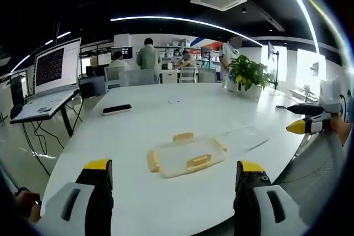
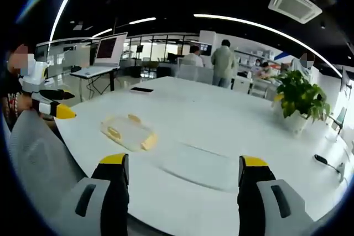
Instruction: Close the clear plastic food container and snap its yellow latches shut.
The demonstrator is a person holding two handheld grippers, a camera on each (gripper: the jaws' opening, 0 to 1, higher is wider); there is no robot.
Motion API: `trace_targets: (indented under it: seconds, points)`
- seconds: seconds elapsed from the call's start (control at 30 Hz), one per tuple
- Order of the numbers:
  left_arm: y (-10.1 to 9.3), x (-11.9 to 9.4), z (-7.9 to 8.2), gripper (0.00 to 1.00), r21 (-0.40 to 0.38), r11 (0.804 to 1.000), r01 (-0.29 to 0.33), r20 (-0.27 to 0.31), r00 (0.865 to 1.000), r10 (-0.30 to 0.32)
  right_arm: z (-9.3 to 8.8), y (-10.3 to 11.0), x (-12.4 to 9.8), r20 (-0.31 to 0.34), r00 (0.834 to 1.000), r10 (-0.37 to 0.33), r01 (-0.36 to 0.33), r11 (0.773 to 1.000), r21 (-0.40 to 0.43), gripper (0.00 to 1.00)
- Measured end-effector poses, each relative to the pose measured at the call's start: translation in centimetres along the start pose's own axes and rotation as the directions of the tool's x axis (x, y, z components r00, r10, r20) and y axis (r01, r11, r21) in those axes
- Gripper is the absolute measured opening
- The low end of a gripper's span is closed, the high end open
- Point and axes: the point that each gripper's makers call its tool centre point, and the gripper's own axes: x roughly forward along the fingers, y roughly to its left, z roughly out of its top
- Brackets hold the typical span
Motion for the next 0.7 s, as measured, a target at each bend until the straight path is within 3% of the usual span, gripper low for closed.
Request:
trace_targets:
  seconds: [0.7]
  points:
    - [0.11,-0.07,-0.34,0.85,0.016,1.000,-0.012,-0.016,1.000,0.012,-0.35,-0.01,-0.05,-0.014,1.000,-0.002,0.002,1.000,-0.020,0.74]
